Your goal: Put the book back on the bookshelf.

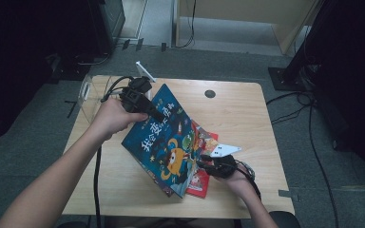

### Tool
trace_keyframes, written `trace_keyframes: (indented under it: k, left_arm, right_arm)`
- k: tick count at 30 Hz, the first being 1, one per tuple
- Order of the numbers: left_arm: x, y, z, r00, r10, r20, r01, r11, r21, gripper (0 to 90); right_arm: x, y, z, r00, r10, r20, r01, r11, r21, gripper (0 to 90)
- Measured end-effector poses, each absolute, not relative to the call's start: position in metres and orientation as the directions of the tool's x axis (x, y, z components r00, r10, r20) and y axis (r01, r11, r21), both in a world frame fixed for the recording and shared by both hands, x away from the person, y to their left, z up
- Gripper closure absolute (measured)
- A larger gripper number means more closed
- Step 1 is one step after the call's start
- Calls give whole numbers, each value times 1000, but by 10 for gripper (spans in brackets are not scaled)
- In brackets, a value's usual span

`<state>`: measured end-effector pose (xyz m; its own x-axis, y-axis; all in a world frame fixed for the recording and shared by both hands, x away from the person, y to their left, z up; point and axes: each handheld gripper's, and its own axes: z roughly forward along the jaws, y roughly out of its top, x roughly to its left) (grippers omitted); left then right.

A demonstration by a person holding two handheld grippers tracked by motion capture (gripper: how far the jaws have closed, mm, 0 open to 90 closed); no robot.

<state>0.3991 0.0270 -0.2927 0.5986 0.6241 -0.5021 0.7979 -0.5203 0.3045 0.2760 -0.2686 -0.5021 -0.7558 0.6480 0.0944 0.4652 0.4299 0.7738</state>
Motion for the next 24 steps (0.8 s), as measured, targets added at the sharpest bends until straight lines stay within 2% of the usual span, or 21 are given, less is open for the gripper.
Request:
trace_keyframes:
  k: [10,11,13,15,21,24]
  left_arm:
    - [400,28,-304,592,618,-517,800,-528,285,788]
    - [401,27,-303,599,612,-516,794,-540,280,788]
    - [402,24,-299,612,598,-518,782,-558,279,800]
    - [404,24,-295,613,591,-525,778,-566,272,817]
    - [404,24,-279,623,607,-493,768,-593,241,829]
    - [401,24,-263,654,598,-463,746,-612,264,839]
  right_arm:
    - [277,-269,-503,-748,653,122,479,404,779,647]
    - [277,-269,-503,-748,653,118,477,405,781,628]
    - [278,-269,-504,-750,654,99,464,413,784,527]
    - [279,-271,-504,-757,643,113,463,406,788,479]
    - [277,-265,-506,-757,650,73,442,425,790,425]
    - [276,-264,-506,-764,643,52,426,442,789,423]
